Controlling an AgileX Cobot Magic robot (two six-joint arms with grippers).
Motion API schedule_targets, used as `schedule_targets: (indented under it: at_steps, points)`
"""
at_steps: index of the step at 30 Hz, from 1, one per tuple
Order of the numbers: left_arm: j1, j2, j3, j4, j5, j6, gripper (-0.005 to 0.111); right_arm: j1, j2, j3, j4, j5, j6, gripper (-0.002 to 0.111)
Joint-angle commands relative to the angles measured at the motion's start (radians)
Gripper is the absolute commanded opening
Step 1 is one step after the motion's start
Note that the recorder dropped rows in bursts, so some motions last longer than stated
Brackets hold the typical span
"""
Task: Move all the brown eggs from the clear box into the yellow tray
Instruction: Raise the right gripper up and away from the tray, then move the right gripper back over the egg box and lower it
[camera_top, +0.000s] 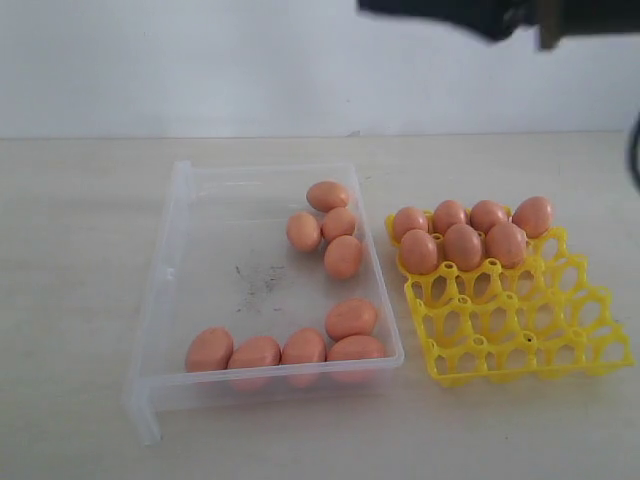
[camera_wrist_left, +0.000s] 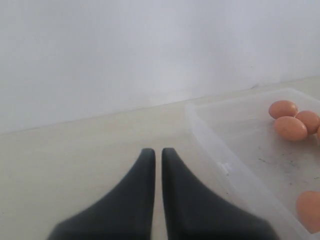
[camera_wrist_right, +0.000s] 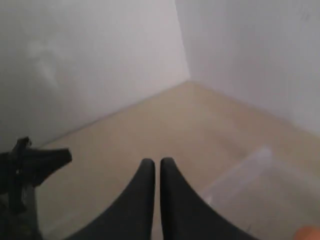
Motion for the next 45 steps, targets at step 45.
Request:
schedule_targets:
  at_steps: [45]
  points:
    - [-0.006,-0.001,0.004,-0.002,-0.003,-0.005,0.004,0.328,0.861,-0.922,1.768,2.051,-1.972,0.012]
